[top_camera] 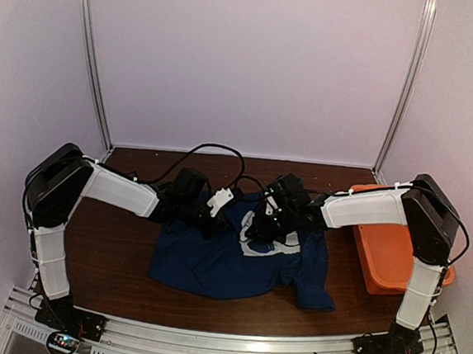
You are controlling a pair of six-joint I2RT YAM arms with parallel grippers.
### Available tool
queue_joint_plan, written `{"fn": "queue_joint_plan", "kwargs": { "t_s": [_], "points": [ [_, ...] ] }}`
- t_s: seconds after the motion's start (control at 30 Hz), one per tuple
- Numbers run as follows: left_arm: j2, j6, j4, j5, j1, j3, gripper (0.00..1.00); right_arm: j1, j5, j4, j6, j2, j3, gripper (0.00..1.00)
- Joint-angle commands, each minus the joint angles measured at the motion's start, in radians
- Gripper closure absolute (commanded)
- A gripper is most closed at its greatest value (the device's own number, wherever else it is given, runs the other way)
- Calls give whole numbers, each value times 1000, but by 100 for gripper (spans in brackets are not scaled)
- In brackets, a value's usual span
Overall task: Pin the brooch onto the clothing
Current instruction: Cross the brooch on the flattened clothing.
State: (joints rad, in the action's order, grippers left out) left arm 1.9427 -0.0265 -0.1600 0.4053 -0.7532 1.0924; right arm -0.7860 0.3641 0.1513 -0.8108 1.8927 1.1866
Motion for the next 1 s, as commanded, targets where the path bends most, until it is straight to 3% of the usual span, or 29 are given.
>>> {"fn": "queue_joint_plan", "kwargs": {
  "t_s": [0.0, 0.97],
  "points": [
    [-11, -38, 6, -17, 3, 29, 100, -7, 33, 12, 22, -9, -7, 100],
    [-35, -26, -72, 15, 2, -17, 100, -7, 160, -19, 41, 31, 5, 100]
  ]
}}
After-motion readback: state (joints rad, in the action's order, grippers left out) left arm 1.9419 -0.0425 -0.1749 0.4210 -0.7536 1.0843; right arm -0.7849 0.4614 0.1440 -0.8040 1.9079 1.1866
